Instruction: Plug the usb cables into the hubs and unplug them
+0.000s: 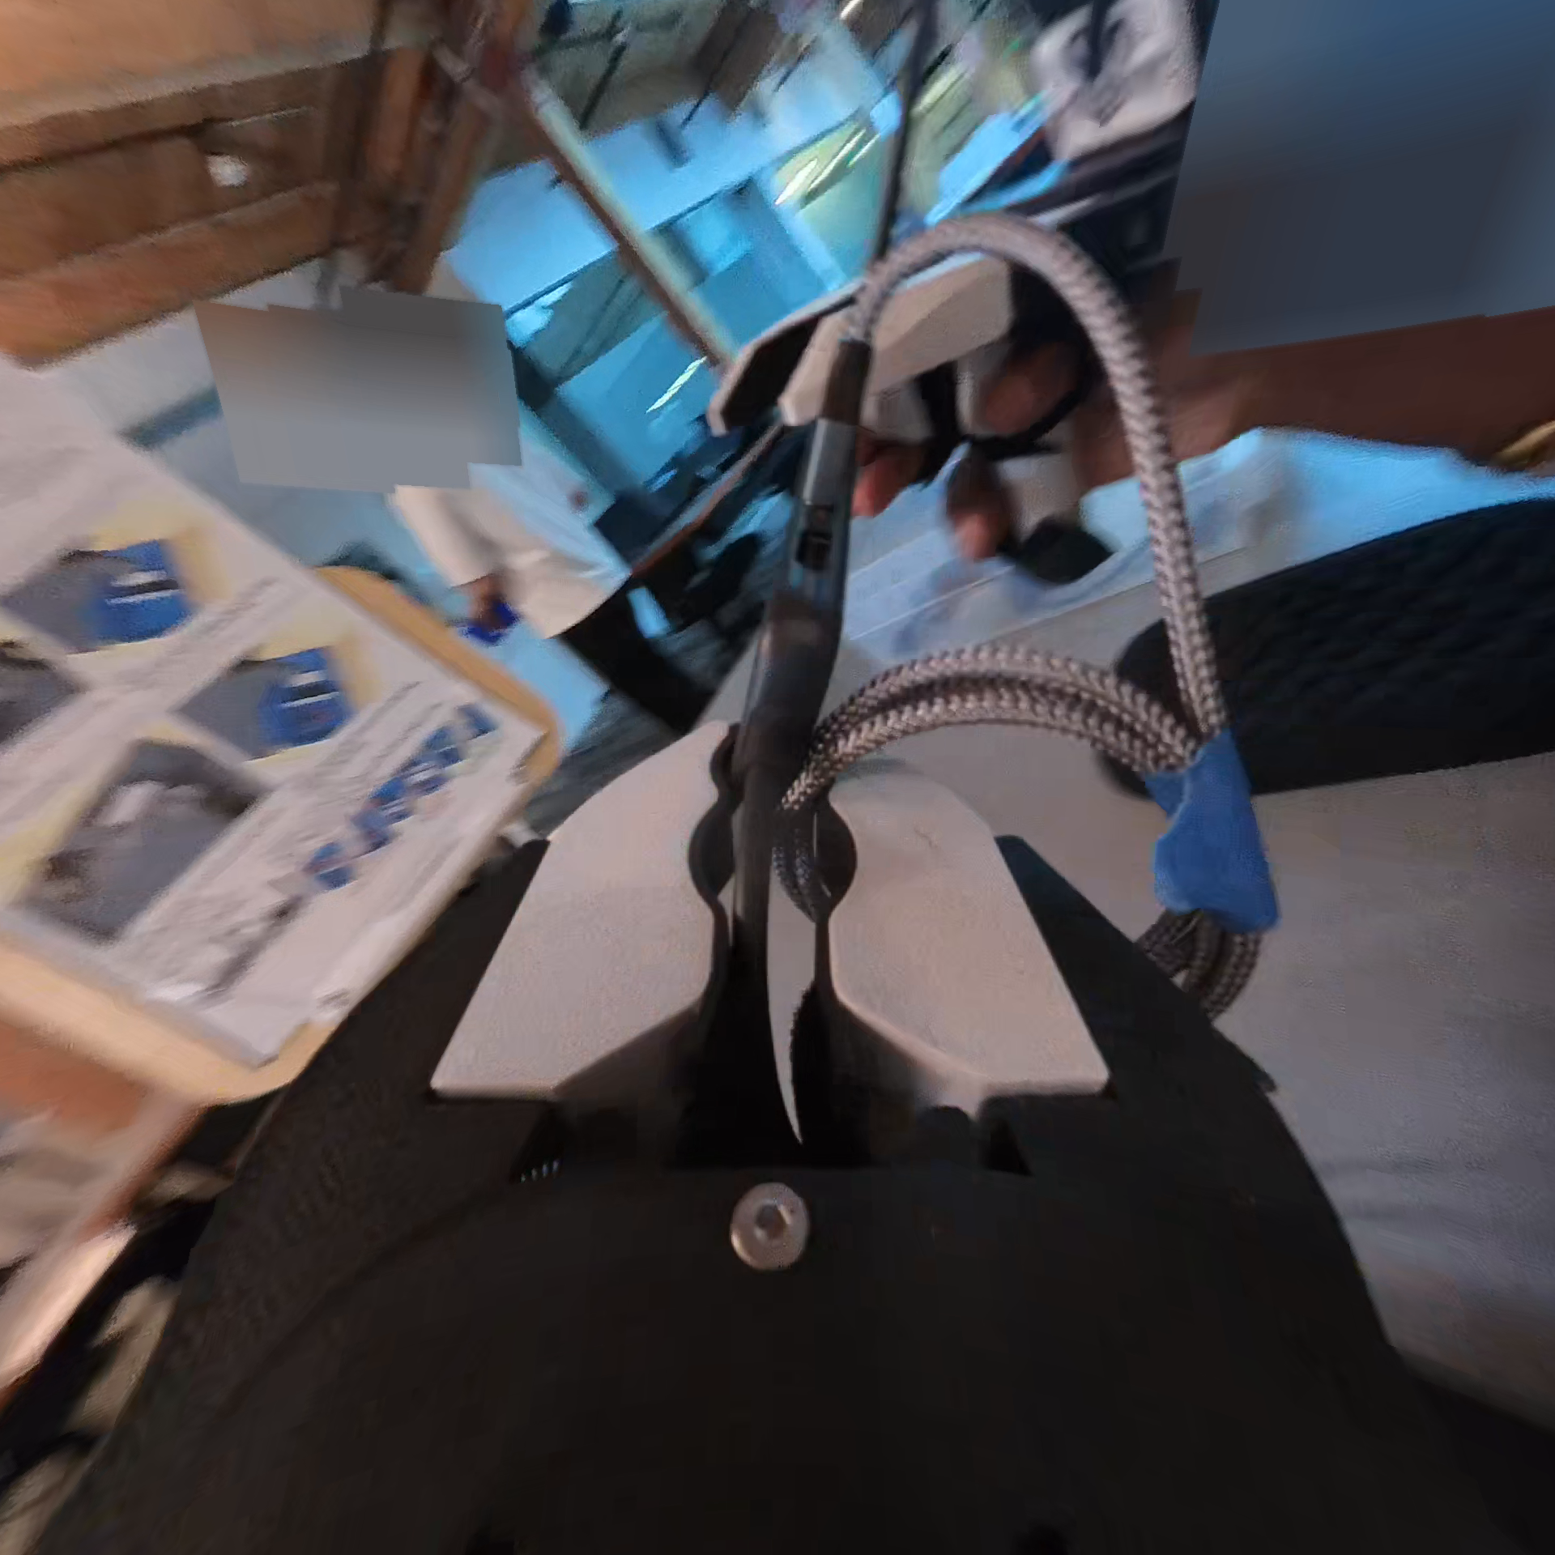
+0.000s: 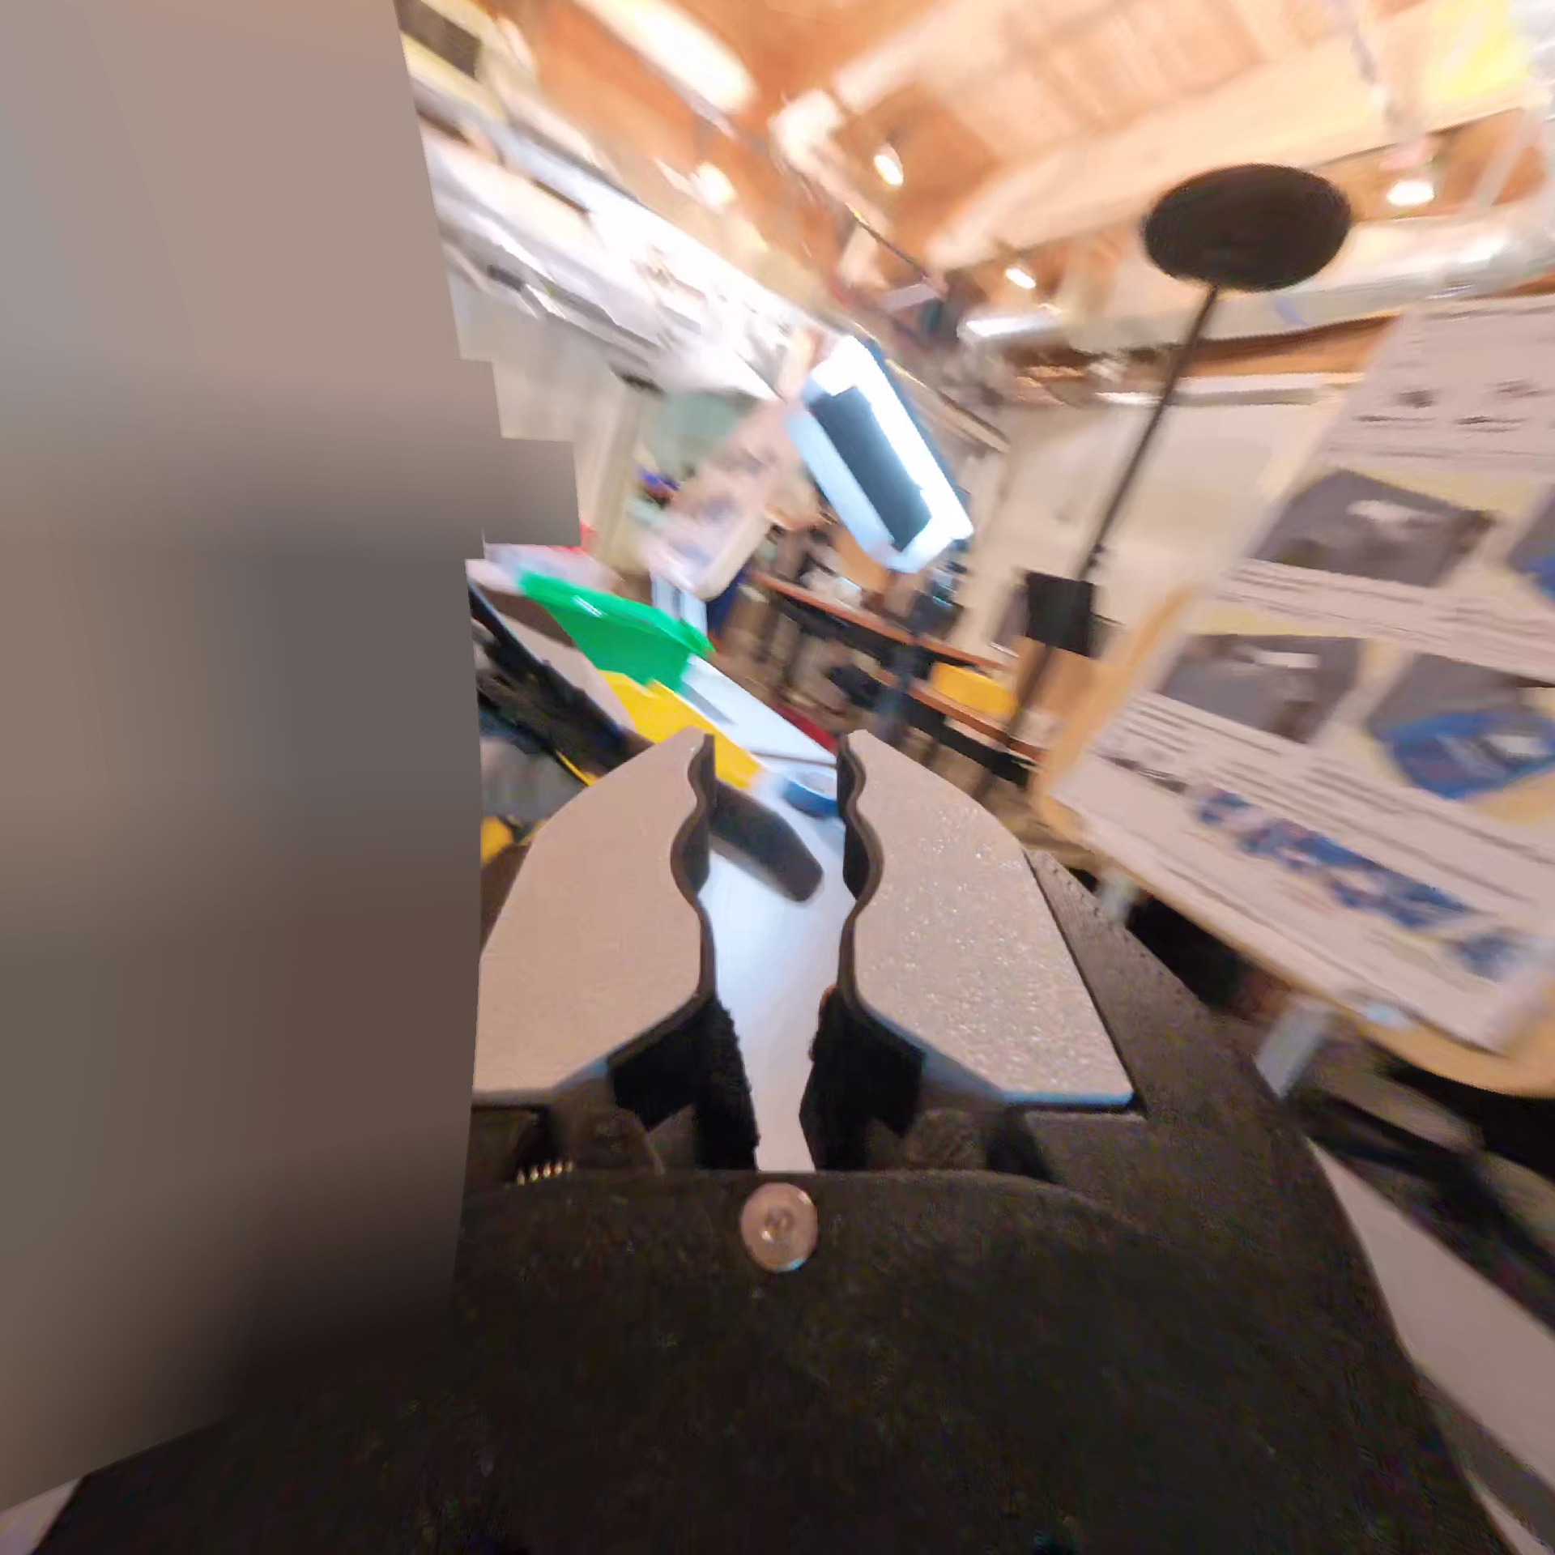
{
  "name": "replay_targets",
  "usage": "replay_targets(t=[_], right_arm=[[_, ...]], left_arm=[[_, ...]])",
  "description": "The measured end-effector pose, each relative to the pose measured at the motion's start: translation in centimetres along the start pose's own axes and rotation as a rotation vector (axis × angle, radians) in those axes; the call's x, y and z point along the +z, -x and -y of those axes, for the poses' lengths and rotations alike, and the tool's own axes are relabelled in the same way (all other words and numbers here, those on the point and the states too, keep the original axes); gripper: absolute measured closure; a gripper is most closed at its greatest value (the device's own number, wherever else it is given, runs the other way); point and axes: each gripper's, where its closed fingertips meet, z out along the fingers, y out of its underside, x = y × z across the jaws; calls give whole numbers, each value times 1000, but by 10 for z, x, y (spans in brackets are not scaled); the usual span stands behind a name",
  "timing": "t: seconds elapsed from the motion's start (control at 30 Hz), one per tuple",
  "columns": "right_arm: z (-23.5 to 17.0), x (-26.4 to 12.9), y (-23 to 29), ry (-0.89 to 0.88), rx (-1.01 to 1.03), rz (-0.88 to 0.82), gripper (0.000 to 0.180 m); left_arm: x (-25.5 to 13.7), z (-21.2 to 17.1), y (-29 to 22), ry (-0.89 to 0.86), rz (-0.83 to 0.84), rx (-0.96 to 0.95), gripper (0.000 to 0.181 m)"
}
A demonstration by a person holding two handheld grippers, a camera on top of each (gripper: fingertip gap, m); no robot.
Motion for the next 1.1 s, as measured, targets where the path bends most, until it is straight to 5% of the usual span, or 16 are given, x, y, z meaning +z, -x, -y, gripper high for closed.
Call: replay_targets(t=[0.13,0.27,0.43,0.7,0.83,1.0,1.1], right_arm=[[-9,-2,-9,146,-282,-147,151],[-4,9,5,126,-410,-164,141],[22,7,11,-50,-292,-189,151],[17,8,12,-41,-226,-161,166],[23,-2,16,-36,-324,-102,174],[28,-8,35,-87,-356,64,174],[35,-12,52,-174,-364,177,174]], left_arm=[[-1,-6,28,110,260,178,166],[3,0,31,138,346,239,166],[5,2,34,177,440,298,166],[6,19,24,112,512,356,165],[16,27,-15,-12,213,316,149],[-12,45,-49,-211,-338,-261,109],[-28,53,-43,-377,-501,-581,97]])
